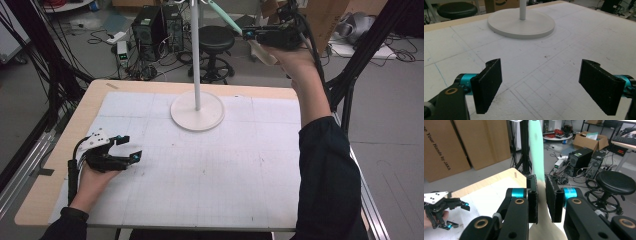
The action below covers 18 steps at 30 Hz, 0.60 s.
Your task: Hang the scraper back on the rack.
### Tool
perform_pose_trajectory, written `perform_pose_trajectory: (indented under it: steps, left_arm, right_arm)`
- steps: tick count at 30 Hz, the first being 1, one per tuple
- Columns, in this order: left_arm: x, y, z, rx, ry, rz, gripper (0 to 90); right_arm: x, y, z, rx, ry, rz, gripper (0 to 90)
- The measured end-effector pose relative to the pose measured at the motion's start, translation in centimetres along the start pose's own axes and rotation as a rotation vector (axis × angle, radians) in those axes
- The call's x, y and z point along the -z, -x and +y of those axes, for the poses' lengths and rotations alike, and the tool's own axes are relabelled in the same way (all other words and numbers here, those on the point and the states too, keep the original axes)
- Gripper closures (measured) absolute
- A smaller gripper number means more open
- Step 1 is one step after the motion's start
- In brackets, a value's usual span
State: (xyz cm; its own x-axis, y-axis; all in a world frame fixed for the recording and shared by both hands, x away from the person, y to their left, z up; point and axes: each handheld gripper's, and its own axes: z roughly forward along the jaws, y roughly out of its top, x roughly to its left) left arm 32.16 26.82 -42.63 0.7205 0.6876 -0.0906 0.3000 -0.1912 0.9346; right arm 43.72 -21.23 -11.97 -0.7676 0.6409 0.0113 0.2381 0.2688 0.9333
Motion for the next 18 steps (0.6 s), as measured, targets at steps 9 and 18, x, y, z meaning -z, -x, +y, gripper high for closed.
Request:
perform_pose_trajectory:
  steps: [9,18]
  left_arm:
    - [0.0,0.1,0.0,0.001,-0.001,0.002,19.4]
    - [-0.1,0.1,-0.1,0.005,-0.005,0.001,19.4]
  right_arm:
    - [-0.3,-0.1,-0.3,0.008,-0.015,0.004,81.0]
    - [-1.1,-0.4,-0.2,0.012,-0.032,-0.013,80.9]
